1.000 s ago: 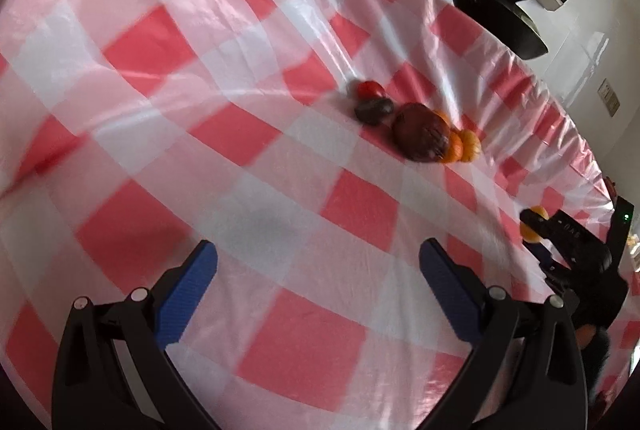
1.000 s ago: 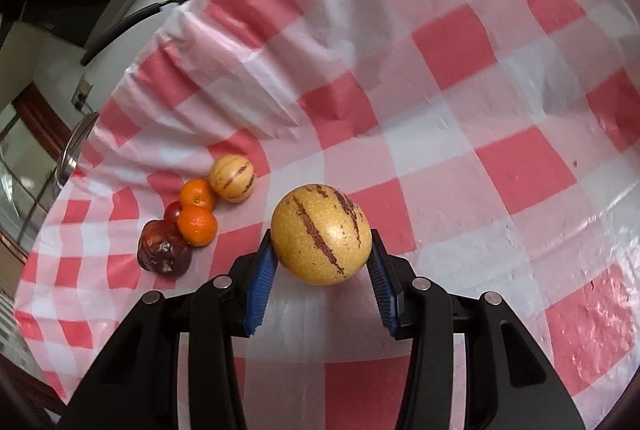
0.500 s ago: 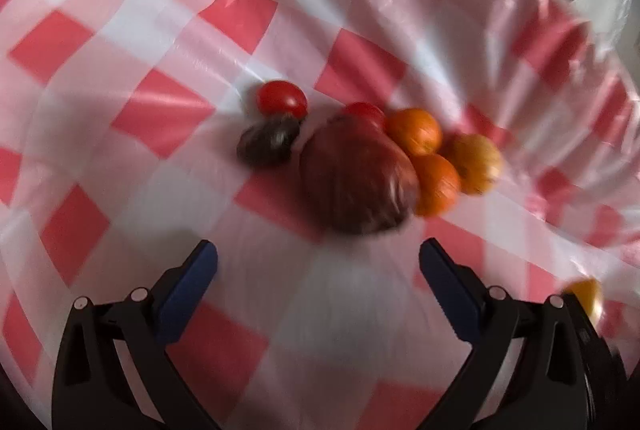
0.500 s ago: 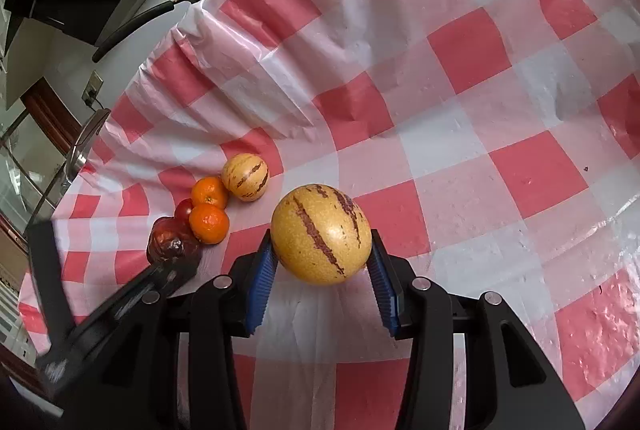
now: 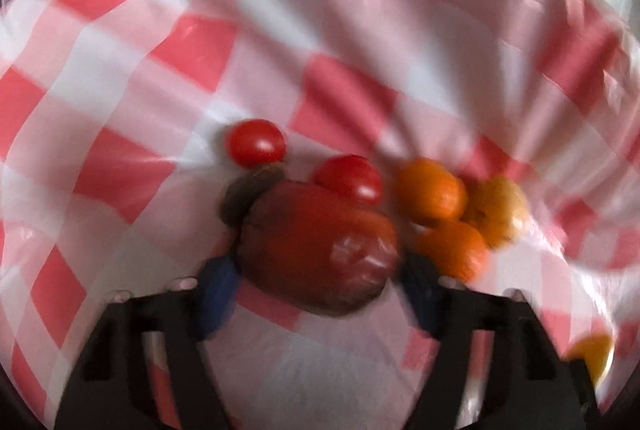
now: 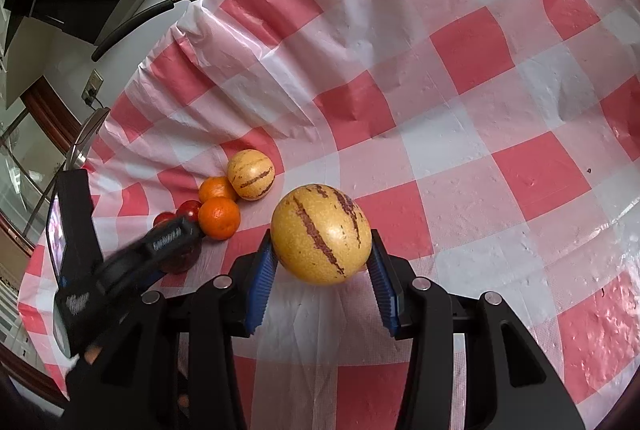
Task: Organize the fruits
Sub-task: 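Grasp a yellow striped fruit with the right tool while the left grasps a dark red fruit, then carry the yellow striped fruit and dark red fruit over the white box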
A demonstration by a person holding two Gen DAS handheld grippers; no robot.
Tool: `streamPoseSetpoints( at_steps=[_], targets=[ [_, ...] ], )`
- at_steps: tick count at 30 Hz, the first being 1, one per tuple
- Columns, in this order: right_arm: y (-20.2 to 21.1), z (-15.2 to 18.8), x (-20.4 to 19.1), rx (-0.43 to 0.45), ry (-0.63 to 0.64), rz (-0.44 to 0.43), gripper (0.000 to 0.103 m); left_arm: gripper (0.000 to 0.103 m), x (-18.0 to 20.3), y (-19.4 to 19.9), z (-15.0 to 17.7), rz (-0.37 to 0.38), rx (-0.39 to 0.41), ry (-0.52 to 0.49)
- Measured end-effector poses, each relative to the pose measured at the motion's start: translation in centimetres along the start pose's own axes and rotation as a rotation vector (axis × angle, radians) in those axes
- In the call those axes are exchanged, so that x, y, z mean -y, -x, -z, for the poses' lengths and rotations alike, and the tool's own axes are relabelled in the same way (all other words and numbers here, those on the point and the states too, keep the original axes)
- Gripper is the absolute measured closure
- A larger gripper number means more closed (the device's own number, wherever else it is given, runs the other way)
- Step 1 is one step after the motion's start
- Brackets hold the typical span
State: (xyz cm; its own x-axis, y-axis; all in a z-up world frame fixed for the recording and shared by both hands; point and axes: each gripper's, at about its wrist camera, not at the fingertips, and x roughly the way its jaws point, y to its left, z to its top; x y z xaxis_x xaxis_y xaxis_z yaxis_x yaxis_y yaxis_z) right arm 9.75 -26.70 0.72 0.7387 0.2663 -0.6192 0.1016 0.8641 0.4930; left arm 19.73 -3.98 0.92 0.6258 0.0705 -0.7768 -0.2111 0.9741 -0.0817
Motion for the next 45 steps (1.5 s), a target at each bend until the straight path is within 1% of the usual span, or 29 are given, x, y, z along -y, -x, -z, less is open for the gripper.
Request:
streamPoseSetpoints(
  at_steps=[2,6,11,15,17,19,21,25,29,31,33,34,37,38,40,45],
  targets=[
    [0.0,0.0,0.0,0.000,-0.001,-0.002,0.058,0.037,-0.4,0.6,0.7,0.042,-0.001,0.018],
    [0.0,0.0,0.1,0.001,-0.003,-0.005,0.058,0.037,-2.0,3.7,3.1,0.095,0.040,0.041],
    [0.0,-0.1,0.1,0.002,-0.004,-0.006,0.058,0.037,-5.0,6.9,6.6,0.135,0.055,0.106],
    [-0.1,0.0,0.1,-0.001,-0.004,-0.007,0.058,0.037,-7.2,9.0,9.1,0.131,0.078,0.174],
    [-0.2,0.0,0.1,-0.003,-0.005,-0.006,0.058,0.037,-8.1,9.5,9.4,0.118,0.099,0.188],
    [-0.2,-0.1,0.1,-0.005,-0.007,-0.003,0.058,0.037,-8.6,11.2,10.1,0.105,0.124,0.202],
    [-0.3,-0.1,0.1,-0.007,-0.008,0.004,0.058,0.037,-9.9,12.4,10.5,0.099,0.127,0.213],
    [-0.2,-0.1,0.1,-0.004,-0.015,0.015,0.058,0.037,-11.9,14.4,12.1,0.095,0.123,0.242],
    [0.1,0.0,0.2,0.011,-0.023,0.014,0.058,0.037,-14.3,18.5,14.9,0.075,0.163,0.245],
    [0.6,0.4,0.0,0.009,-0.021,0.034,0.058,0.037,-15.8,20.6,16.3,0.058,0.191,0.236],
    [1.8,2.0,-0.7,-0.013,-0.032,0.035,0.058,0.037,-17.7,22.9,18.1,0.034,0.216,0.224],
    [2.3,2.8,-1.1,-0.023,-0.038,0.018,0.058,0.037,-18.7,23.7,18.9,0.025,0.224,0.223],
    [4.3,6.5,-3.9,-0.080,-0.011,-0.068,0.058,0.037,-22.2,26.0,21.6,-0.010,0.229,0.247],
    [5.2,8.2,-5.3,-0.098,0.016,-0.102,0.058,0.037,-23.8,26.8,22.7,-0.024,0.227,0.266],
    [6.7,11.2,-8.0,-0.137,0.084,-0.155,0.058,0.037,-25.8,27.8,24.3,-0.042,0.230,0.290],
    [10.0,17.9,-14.0,-0.210,0.285,-0.226,0.058,0.037,-31.4,30.2,28.4,-0.077,0.238,0.366]
  ],
)
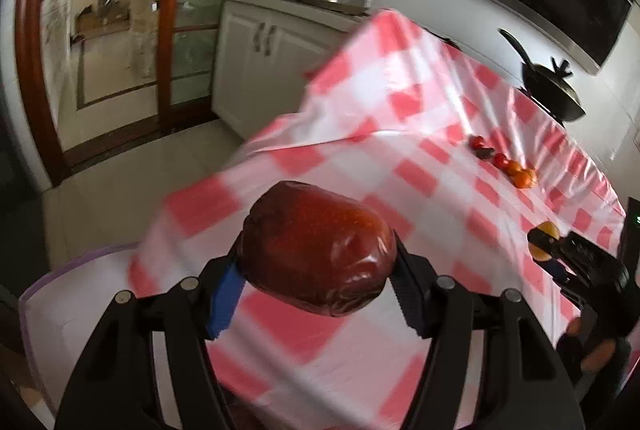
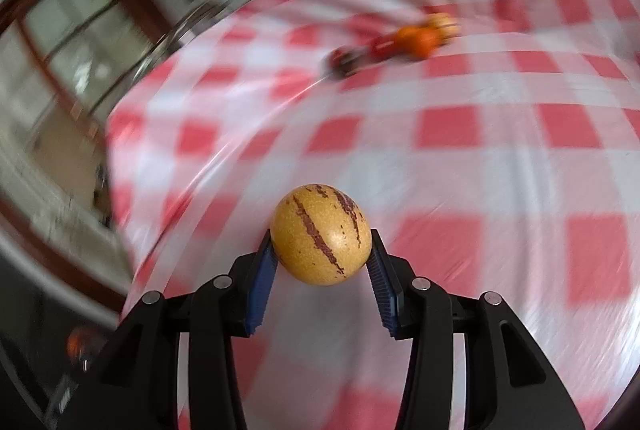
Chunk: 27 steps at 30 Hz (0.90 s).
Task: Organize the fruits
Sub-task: 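Carry the yellow striped fruit and dark red fruit over the white box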
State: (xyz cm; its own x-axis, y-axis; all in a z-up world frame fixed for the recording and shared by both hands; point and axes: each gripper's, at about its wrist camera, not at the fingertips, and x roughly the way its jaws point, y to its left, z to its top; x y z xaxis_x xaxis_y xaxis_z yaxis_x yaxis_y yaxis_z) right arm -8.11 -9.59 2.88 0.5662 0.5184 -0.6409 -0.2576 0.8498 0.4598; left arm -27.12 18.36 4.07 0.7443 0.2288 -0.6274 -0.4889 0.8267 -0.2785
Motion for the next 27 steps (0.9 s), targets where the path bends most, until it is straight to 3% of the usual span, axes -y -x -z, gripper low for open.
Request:
streamPoseSetpoints(
  at_steps=[9,15,27],
  targets=[
    [3.3,8.5,-13.3,-0.036,0.401,-0.122,0.058,0.037,-8.4,3.4,2.4,-0.061,0.029,0.048],
    [4.1,14.3,-19.1,-0.066,0.612,-0.217,0.058,0.037,-13.5,4.9,4.7,-0.147,0.025,0.102],
    [1.7,25.8,-23.6,-0.241,0.955,-0.284,0.058,0.037,-19.9,3.4,11.5,-0.282,-0.141,0.199]
  ],
)
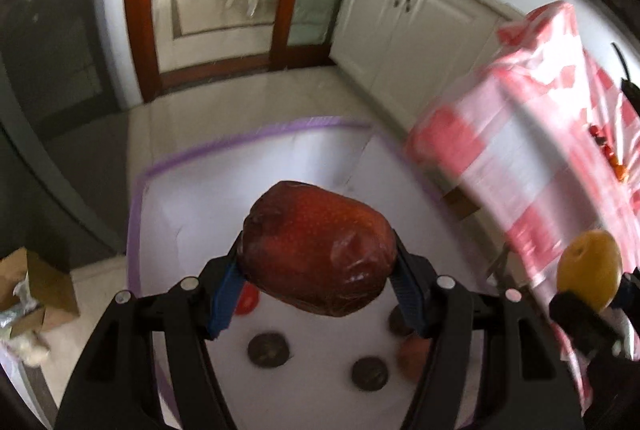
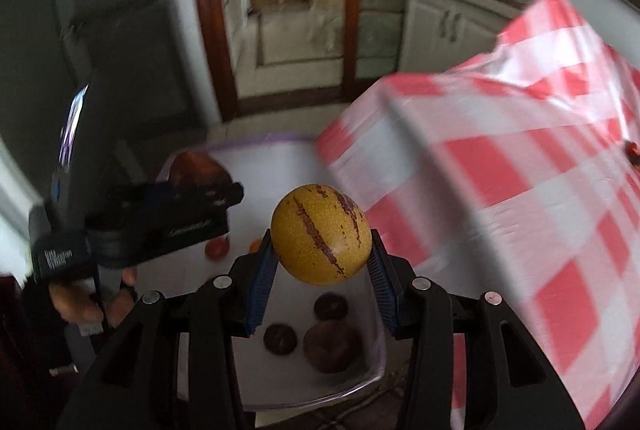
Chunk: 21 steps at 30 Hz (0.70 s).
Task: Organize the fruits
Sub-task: 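Carry the yellow striped fruit and dark red fruit over the white box, then open both tools to drop both fruits into the box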
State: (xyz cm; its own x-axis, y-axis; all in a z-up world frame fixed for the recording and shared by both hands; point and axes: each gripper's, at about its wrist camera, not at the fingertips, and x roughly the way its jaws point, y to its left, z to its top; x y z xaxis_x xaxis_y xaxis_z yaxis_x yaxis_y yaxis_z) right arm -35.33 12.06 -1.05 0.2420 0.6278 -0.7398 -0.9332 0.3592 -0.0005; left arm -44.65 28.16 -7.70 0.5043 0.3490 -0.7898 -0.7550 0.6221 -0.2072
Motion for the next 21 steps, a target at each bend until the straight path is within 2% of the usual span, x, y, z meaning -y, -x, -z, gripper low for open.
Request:
streamPoseSetpoints(
  at_steps=[4,8,15,21],
  targets=[
    [-2.1,1.2,-1.9,-0.052,0.093,0.002,0.058,0.037,-1.0,-1.2,1.6,-0.039,-0.053,0.023],
    [-4.3,2.3,-2.8,-0.119,0.130,-0.020,0.058,0.037,-2.0,-2.4,2.7,-0.066,-0.100,0.049],
    [-8.0,4.4,-3.4,-0.238,0.193,-0.024,0.058,0.037,-2.9,-3.4,3.4,-0.095,-0.138,0.094],
    [-9.8,5.5,-3.3,-0.310,0.205,-0.013,0.058,0.036,-2.4,-4.3,3.3,-0.122,-0.176,0.072]
  ],
)
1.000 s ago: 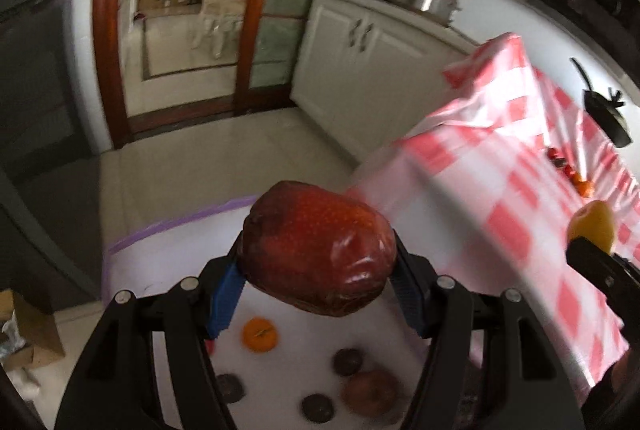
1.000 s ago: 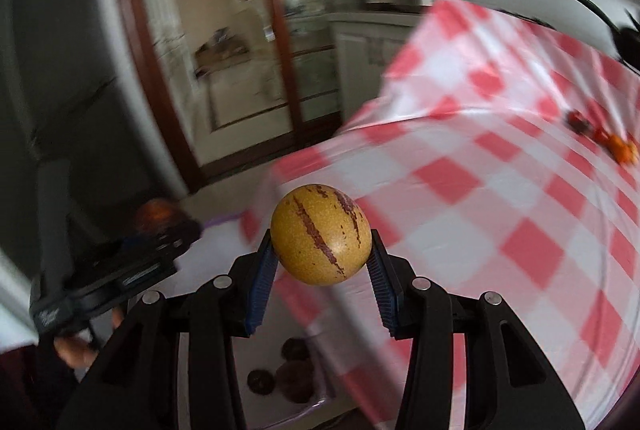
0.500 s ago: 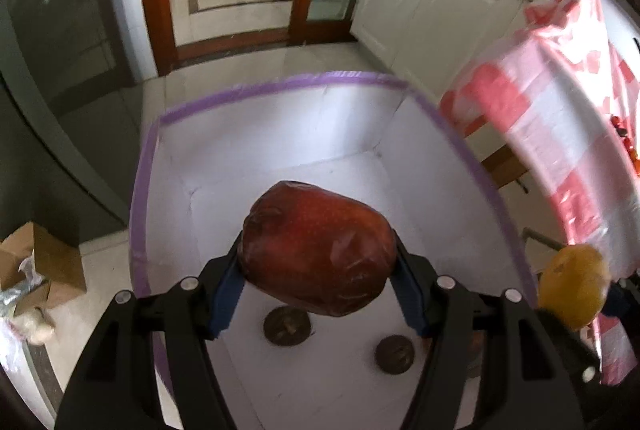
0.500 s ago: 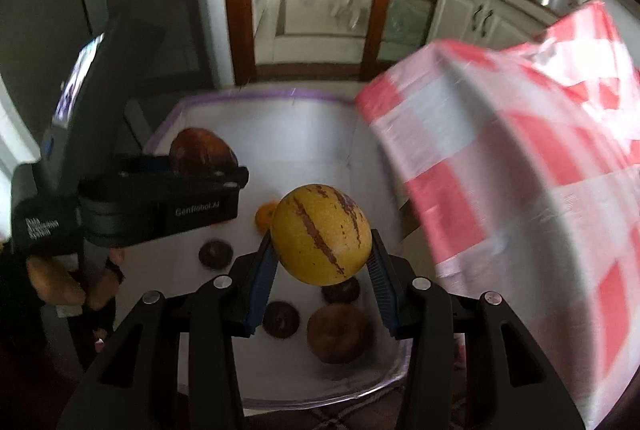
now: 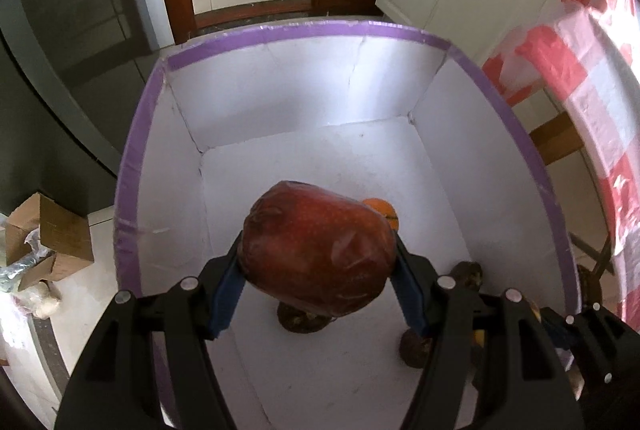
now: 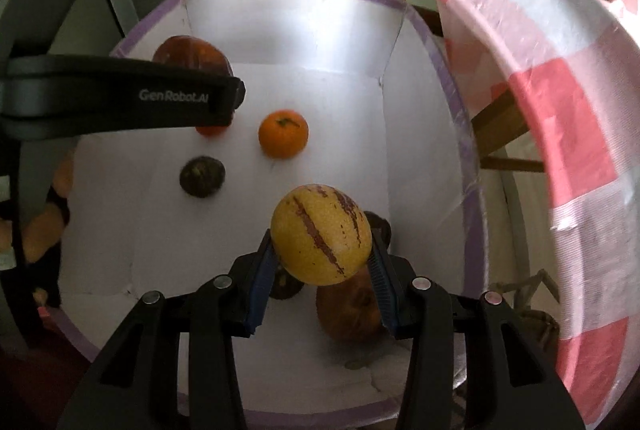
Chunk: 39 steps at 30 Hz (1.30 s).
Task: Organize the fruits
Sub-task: 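Open both tools to drop both fruits into the box, then move both open tools back to the fruit cluster on the table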
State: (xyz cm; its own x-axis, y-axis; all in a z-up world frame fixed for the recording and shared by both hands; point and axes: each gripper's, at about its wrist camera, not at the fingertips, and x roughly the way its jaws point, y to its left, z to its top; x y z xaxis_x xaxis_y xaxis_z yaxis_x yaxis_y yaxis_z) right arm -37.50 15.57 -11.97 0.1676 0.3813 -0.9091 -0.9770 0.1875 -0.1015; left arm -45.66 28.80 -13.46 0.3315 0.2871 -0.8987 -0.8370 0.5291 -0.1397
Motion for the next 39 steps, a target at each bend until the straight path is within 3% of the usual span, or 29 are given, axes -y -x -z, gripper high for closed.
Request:
streamPoseSetpoints(
  at_steps=[4,10,13,15,17,25,31,39],
  targets=[
    [-0.9,0.0,0.2,-0.043,-0.010,0.008,0.058,0.035,0.1,-0.6,-0.2,-0.019,-0.032,-0.006],
    [-1.2,0.4,0.0,-0.062,0.004,0.021,0.057,0.035,-0.2,-0.4,-0.3,-0.020,-0.015,-0.011],
    [-1.2,0.2,-0.3,-0.054,0.007,0.013,0.045,0.028,-0.3,-0.2,-0.5,0.005,-0.001,0.000],
    [-0.8,0.1,-0.4,-0.029,0.006,0.024,0.028,0.022,-0.2,0.3,-0.5,0.018,0.022,-0.003],
    [0.1,0.0,-0.2,0.008,-0.003,0.016,0.028,0.010,-0.3,1.2,-0.5,0.012,0.076,0.017],
    [4.1,-0.6,0.5,0.164,-0.050,0.046,0.027,0.004,-1.3,4.6,-1.9,0.026,0.239,0.116],
    [9.0,-1.1,3.5,0.318,-0.158,0.072,0.027,0.002,0.7,6.9,-3.4,0.010,0.316,0.062],
    [16.3,0.3,9.1,0.499,-0.365,0.114,0.020,0.002,8.3,12.2,-5.3,0.095,0.481,-0.089]
  ],
)
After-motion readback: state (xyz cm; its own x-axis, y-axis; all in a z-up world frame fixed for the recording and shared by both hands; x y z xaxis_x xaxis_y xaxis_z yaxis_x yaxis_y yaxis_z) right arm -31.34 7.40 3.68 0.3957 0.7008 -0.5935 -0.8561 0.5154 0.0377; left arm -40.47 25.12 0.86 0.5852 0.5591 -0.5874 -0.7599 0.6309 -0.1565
